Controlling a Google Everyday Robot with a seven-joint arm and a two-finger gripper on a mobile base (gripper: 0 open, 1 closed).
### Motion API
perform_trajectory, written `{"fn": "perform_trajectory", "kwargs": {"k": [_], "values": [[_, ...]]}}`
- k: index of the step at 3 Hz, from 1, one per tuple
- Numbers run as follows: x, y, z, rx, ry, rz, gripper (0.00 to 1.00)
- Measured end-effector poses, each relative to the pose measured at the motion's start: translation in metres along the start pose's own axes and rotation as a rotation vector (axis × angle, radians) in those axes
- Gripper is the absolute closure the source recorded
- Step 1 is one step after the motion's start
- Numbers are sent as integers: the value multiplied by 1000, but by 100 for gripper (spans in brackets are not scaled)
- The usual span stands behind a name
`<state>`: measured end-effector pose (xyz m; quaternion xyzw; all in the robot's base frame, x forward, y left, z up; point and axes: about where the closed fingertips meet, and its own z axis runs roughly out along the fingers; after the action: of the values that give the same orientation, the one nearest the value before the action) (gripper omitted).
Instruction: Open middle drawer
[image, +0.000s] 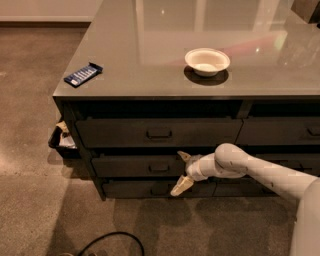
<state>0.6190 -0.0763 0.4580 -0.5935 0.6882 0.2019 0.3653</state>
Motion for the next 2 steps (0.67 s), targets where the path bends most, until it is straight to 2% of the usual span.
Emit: {"fn": "perform_trajectory", "kwargs": {"k": [2], "values": [[28,-29,7,21,40,45,0]]}}
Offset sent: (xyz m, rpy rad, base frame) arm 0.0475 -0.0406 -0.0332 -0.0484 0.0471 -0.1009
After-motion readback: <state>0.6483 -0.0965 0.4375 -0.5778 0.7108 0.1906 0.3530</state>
